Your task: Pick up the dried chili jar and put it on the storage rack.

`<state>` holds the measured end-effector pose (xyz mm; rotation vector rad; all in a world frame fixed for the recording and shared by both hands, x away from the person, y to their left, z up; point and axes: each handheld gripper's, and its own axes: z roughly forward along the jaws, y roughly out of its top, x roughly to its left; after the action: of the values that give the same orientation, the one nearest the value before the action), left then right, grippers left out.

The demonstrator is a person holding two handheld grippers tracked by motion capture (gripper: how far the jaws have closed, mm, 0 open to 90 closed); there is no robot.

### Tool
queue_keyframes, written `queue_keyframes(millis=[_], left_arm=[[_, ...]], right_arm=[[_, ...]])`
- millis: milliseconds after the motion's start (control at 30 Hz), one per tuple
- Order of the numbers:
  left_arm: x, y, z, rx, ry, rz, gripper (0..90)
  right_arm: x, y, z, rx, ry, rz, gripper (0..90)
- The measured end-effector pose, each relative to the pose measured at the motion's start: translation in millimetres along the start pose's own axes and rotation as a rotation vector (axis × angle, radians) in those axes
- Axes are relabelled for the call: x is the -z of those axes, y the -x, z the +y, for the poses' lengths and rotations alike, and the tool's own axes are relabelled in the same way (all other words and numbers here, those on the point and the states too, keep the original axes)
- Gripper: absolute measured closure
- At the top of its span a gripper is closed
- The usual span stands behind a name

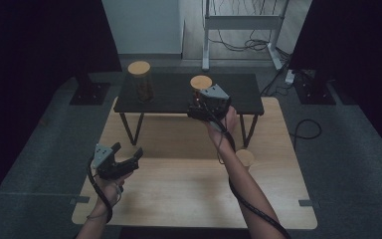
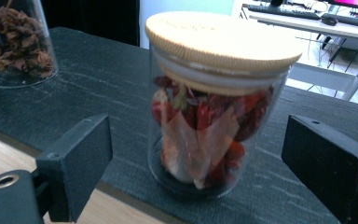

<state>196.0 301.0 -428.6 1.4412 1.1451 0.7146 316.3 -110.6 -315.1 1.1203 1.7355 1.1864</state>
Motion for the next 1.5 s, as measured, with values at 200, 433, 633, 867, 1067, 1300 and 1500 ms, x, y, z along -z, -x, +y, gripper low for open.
queue_keyframes(millis=[200, 433, 633, 867, 1067, 1300, 1500], left_arm=[[0.2, 0.8, -0.1, -0.002, -0.001, 0.000, 7.6], [0.1, 1.4, -0.3, -0.005, -0.002, 0.000, 7.6], [0.2, 1.6, -0.3, -0.006, -0.002, 0.000, 7.6], [0.7, 1.9, -0.2, -0.007, -0.001, 0.000, 7.6], [0.0, 1.6, -0.3, -0.011, -0.005, 0.001, 7.6], [-0.6, 2.4, -0.8, -0.012, -0.007, 0.001, 7.6], [-1.0, 2.4, -1.0, -0.011, -0.009, 0.001, 7.6]], right_arm=[[7.1, -0.7, -7.2, -0.004, 0.002, 0.002, 8.1], [17.7, -1.3, -15.5, 0.001, 0.009, 0.007, 8.1], [26.6, 0.0, -23.5, -0.003, 0.015, 0.008, 8.1], [36.2, 0.4, -34.9, -0.009, 0.014, 0.015, 8.2], [44.1, -0.5, -43.8, -0.001, 0.012, 0.018, 8.4], [53.5, -2.8, -54.6, -0.003, 0.021, 0.030, 8.3], [58.9, -4.2, -65.7, -0.015, 0.014, 0.033, 8.3]])
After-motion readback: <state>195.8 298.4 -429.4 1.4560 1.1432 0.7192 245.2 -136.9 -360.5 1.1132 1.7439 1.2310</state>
